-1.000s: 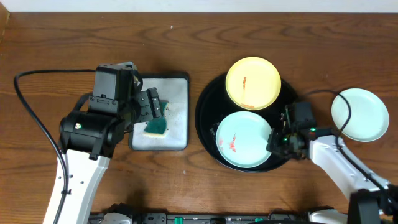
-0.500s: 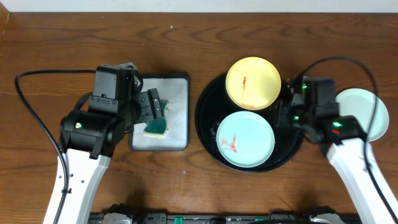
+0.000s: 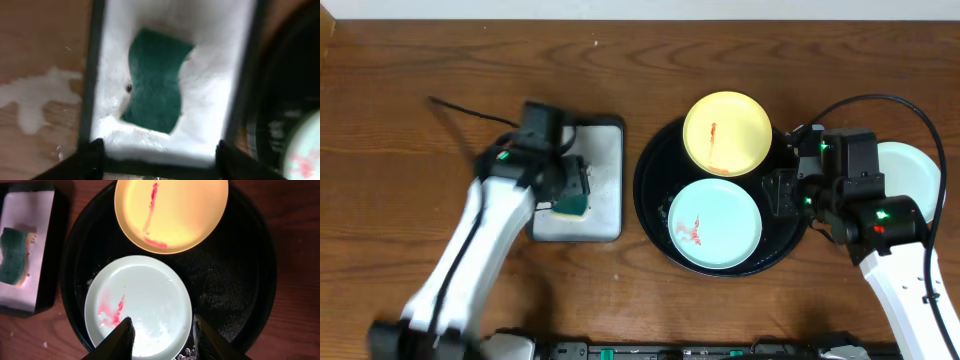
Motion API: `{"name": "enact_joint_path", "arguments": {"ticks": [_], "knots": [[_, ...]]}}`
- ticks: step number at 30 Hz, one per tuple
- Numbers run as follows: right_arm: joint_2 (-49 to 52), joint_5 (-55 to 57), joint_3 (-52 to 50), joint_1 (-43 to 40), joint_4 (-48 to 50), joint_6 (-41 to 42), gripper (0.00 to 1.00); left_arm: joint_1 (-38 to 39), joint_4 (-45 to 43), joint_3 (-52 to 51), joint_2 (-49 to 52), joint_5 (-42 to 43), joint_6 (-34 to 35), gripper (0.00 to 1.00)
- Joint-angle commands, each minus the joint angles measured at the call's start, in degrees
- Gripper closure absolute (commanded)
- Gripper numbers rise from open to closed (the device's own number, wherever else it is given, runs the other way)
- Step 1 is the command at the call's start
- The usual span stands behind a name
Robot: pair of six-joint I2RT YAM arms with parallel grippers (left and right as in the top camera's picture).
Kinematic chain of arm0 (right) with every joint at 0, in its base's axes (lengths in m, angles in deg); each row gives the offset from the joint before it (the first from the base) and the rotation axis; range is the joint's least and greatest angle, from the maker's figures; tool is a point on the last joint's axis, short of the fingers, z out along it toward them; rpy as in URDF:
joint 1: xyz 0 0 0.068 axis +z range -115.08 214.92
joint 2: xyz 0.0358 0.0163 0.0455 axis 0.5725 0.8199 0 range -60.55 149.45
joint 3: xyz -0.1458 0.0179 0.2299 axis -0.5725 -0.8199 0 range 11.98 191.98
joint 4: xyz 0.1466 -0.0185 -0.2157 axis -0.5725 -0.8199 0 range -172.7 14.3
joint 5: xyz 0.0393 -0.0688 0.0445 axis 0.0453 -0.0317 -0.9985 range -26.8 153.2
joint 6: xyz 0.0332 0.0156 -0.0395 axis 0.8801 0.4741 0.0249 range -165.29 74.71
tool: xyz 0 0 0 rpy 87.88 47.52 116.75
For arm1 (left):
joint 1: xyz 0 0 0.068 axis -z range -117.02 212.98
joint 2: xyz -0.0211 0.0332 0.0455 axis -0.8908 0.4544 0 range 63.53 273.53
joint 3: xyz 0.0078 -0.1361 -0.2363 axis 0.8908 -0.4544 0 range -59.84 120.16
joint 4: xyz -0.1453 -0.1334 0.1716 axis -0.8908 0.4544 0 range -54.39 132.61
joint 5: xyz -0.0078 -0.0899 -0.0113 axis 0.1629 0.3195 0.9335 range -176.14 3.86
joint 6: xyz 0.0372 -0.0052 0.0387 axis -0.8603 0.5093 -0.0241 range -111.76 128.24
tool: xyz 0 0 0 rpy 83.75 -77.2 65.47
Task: Clean dirty plates on tray and stack at the side
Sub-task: 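Move right gripper back and grasp the remaining pale green plate rim, then pick up the sponge from the basin with left gripper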
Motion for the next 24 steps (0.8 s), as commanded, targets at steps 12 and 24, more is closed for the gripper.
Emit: {"name": "enact_joint_path", "arguments": {"ticks": [12,24], "knots": [[0.3,0.1,0.0,0.3,-2.9,-0.3,0.65,0.0,-10.1,-1.0,23.3,-0.8,-1.6,0.67],[0.3,0.1,0.0,0.3,-3.0,-0.3,0.67,0.0,-7.1,2.1,16.6,5.2,-1.8,0.39]]}}
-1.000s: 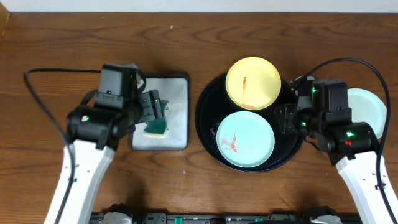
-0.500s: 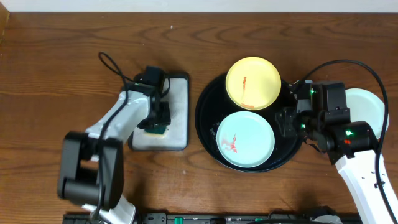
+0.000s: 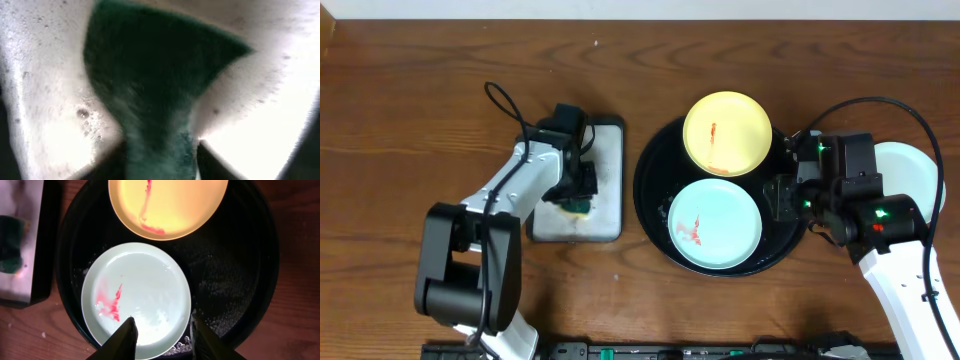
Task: Clean dirty plates on tray and stack at the side
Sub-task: 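Pick up the sponge from the basin with left gripper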
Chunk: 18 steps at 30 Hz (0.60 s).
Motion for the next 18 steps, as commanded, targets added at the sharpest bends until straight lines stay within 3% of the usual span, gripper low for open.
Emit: {"name": "enact_joint_path", "arguments": {"ticks": [1,5,8,11,14,18], "knots": [[0.0,0.1,0.0,0.3,-0.1,-0.4,0.67,0.1,0.3,1.6,-2.6,1.1,-0.5,0.35],[0.0,0.1,0.0,0.3,-0.5,-0.4,0.65,0.1,-1.4,0.0,-2.1,-4.1,-0.7,0.33],[0.0,0.2,0.0,0.3,-1.2,-0.4,0.64,0.1,-6.0,-2.7,0.1,-4.6,-0.7,0.37],[0.0,0.2,0.0,0.3,-2.0,-0.4,0.63,0.1,-8.0,-4.2,2.2,-4.3,-0.6,0.57],[0.2,0.2,-0.5,0.3,-2.3,-0.4,0.62,0.1,-7.6,-4.2,3.1,-4.2,-0.7,0.91],[1.1,3.0,-1.5,0.3,-2.4,-0.1,0.6,0.1,-5.2,-2.7,1.7,-4.1,-0.7,0.92]]}}
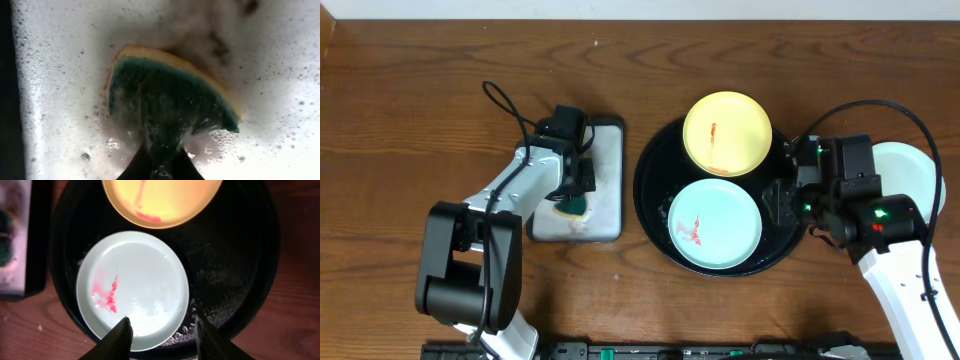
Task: Clean dirty plates on tray and stack at the side
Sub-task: 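Pick up the sponge from the basin with left gripper, then scrub the pale green plate with the sponge while right gripper holds it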
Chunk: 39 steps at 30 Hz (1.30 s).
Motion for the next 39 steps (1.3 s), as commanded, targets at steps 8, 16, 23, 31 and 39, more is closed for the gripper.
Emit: {"name": "enact_joint_path", "arguments": {"ticks": [8,16,23,31,39], "knots": [[8.8,5.7,-3.9,0.2,3.2,2.8,0.63,0.9,15.7,11.3,-4.8,0.6,-1.5,0.93],[20.4,0.7,-3.9,0.3,6.6,-1.2,0.65,8.4,20.9,19.2,-10.6,12.3,-0.1,0.92],[30.3,1.0,-3.9,0.2,8.2,-1.7,0.71,17.9,20.2,19.1,-10.3,12.7,11.1,0.92],[35.3,0.6,-3.9,0.2,9.4,-1.7,0.99,27.4,14.4,18.8,-4.7,12.7,17.5,0.93],[35.3,0.6,-3.9,0.2,9.4,-0.6,0.99,32.6,3.7,18.7,6.8,22.4,21.7,0.92]]}}
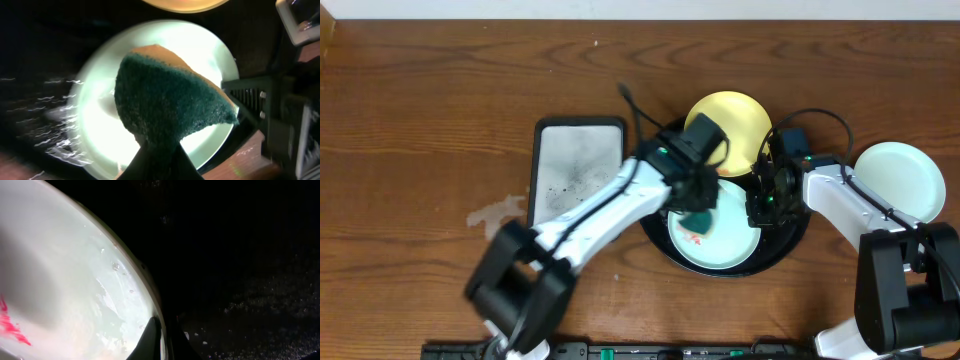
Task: Clean dirty plates on tray and stack at the side
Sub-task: 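Scrub the pale green plate with the sponge while right gripper holds it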
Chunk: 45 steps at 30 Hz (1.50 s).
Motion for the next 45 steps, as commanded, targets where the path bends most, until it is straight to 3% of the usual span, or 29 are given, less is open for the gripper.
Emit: {"name": "enact_joint_path", "arguments": {"ticks": [1,8,16,20,22,25,30,32,40,45], "knots": [[2.5,0.9,-0.9,0.3,0.5,0.8,0.99,1.5,-3.5,0.0,5.2,6.4,3.9,0.93],[2.5,0.8,-0.9,0.4,0.3,1.0,0.99,2.0,-4.8,0.0,12.0,6.2,4.4,0.93],[2.5,0.8,-0.9,0.3,0.0,1.0,0.99,1.8,8.6,0.0,13.0,-37.5,3.4,0.92],[2.5,0.9,-0.9,0.3,-0.3,1.0,0.99,1.8,9.5,0.0,13.0,-42.0,0.3,0.93],[2.5,0.8,-0.9,0.3,-0.3,1.0,0.99,1.8,8.5,0.0,13.0,-40.4,0.4,0.92],[2.5,0.9,-0.9,0.3,-0.3,1.4,0.99,1.8,5.4,0.0,13.0,-30.1,0.4,0.92],[2.5,0.8,-0.9,0.3,-0.4,2.4,0.99,2.0,-5.7,0.0,14.4,0.6,0.4,0.93],[2.5,0.8,-0.9,0.4,-0.4,2.4,0.99,2.6,-10.2,0.0,15.2,9.2,0.4,0.92],[2.5,0.8,-0.9,0.3,-0.6,2.3,0.99,5.0,-12.1,0.0,16.1,16.5,1.2,0.92],[2.5,0.8,-0.9,0.3,-0.8,2.3,0.99,4.6,-5.6,0.0,16.1,14.2,1.0,0.93]]}}
